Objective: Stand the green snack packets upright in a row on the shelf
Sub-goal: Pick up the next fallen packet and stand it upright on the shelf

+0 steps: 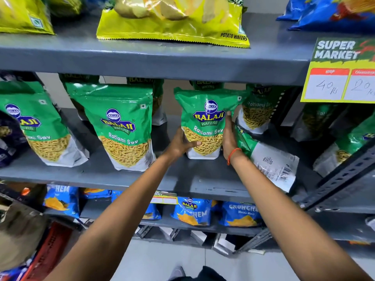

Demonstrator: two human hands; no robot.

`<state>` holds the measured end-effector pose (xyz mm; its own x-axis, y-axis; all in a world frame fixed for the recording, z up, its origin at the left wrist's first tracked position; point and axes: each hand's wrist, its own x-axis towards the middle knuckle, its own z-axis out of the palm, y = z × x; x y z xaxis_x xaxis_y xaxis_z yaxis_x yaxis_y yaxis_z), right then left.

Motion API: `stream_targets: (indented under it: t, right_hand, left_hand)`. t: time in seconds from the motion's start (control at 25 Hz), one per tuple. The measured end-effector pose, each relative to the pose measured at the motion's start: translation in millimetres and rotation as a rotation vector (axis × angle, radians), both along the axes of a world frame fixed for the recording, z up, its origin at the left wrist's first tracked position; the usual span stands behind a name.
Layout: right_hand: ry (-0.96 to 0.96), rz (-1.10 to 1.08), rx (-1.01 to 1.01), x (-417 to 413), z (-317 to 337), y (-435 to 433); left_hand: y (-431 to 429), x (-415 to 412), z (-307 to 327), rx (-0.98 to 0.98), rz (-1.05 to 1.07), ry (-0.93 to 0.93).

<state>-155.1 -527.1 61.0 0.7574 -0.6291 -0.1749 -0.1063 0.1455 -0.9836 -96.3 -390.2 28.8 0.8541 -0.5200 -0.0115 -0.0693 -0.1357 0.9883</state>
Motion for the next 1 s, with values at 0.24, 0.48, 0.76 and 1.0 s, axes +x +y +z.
stream_targets:
  t: [0.24,0.48,0.76,1.0]
  right_hand:
    - [0.016,0.033,0.031,-28.5,-6.3,8.3]
    - [0.04,0.021,0.023,-35.3,-10.1,12.8]
    - [-0.02,-0.093,0.067,-35.9,-14.9,19.4]
    - [-0.072,-0.19,-0.008,-43.9,-10.2,22.1]
  left_hand:
    - [17.3,-25.8,-12.3,0.056,0.056,0.031]
    - [29.9,-34.3,-14.3,0.056,0.018,-0.005]
    - [31.6,-35.3,-14.5,0.049,-0.018,0.019]
    - [27.2,-45.1,-16.2,0.042,0.015,0.04]
